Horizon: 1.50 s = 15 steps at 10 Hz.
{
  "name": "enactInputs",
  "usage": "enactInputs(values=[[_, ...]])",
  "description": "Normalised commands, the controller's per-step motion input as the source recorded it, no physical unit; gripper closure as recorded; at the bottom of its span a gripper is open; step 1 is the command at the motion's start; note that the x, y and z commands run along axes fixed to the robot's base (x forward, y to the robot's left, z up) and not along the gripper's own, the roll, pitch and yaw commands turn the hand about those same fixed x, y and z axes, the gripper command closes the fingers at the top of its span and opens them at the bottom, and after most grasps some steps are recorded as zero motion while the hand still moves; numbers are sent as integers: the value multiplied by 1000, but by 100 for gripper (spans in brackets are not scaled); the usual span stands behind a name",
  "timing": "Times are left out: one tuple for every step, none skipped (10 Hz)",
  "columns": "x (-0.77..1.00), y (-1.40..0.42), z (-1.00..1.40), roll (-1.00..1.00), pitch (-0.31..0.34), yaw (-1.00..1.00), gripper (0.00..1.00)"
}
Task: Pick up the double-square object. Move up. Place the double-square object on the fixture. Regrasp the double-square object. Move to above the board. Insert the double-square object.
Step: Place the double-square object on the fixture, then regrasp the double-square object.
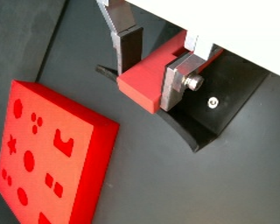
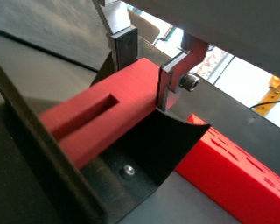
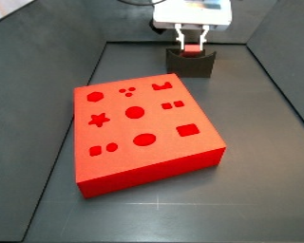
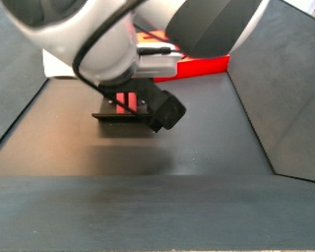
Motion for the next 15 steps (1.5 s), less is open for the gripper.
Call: enactInputs(values=[[94,121,-439,-129,-48,-121,100],[78,131,-416,-121,-63,-98,100],[79,130,-416,-120,-63,-81,100],[79,127,-416,-120,-61,-50,100],[0,0,0,0,0,0,0],[0,0,1000,-53,50,-59,0],[-8,7,1000,-41,54,-51,0],[-18,9,1000,-14,54,-42,0],[-23,0,1000,22,44,-39,0],[-34,1,1000,39,37,-40,0],[-38,3,832,47,29,-36,0],[-40,1,647,53,26,-34,0],[-32,2,405,57,26,-27,0],[-30,2,283,51,29,-23,0],[-103,-805,677,1000,40,32,0]])
